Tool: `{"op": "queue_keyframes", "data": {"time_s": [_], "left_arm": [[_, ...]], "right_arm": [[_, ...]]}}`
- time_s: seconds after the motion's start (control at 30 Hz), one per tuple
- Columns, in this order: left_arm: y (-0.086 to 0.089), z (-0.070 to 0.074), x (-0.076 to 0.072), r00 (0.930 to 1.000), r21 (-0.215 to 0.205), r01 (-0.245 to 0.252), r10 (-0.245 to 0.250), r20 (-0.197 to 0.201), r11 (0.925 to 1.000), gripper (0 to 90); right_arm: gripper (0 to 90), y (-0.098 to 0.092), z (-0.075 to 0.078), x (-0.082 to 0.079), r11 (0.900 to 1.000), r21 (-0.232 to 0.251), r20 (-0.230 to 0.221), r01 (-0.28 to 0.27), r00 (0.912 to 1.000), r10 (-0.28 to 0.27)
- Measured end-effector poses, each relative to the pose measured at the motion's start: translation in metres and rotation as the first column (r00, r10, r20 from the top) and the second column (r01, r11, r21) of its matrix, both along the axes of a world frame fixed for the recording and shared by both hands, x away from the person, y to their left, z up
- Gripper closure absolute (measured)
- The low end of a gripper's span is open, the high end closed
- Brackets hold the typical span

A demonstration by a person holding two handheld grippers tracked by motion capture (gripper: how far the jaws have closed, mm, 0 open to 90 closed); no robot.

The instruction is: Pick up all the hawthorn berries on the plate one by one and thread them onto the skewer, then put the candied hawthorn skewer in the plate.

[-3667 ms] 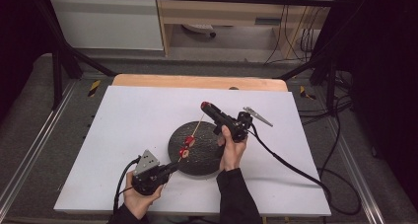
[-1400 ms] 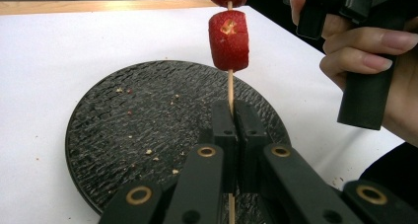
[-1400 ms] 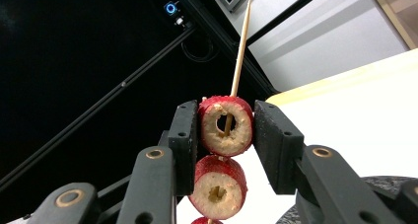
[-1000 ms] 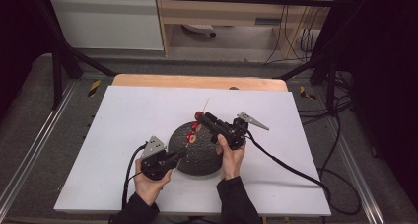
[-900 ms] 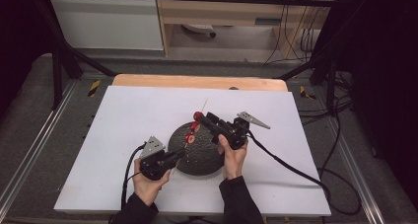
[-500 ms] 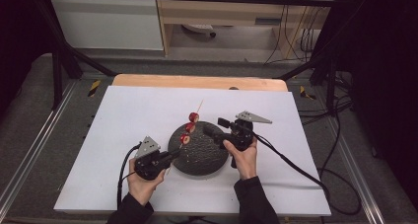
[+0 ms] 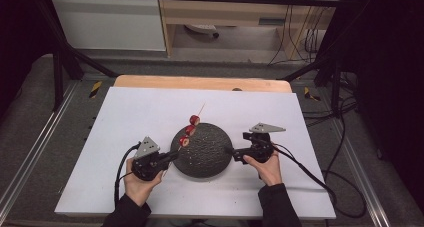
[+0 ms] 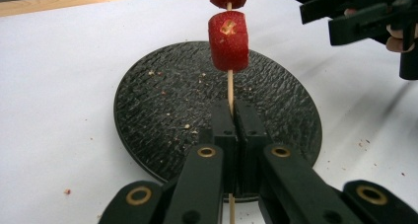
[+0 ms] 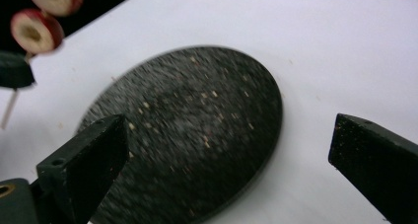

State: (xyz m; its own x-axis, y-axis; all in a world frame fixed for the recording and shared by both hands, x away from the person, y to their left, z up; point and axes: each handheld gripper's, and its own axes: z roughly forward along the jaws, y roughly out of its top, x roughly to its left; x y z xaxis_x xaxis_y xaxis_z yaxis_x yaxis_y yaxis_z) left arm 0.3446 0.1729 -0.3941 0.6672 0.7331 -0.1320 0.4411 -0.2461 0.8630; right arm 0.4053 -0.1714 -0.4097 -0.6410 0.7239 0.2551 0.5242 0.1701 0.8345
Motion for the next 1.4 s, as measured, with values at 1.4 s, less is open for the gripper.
{"op": "queue_keyframes", "data": {"time_s": [1.4], "left_arm": [[-0.028,-0.002,0.042,0.9767,0.26,0.064,-0.007,-0.214,0.9634,88.3]], "right_arm": [[1.1,-0.081,-0.045,-0.044,0.986,-0.163,-0.021,-0.014,0.9997,0.01]]}}
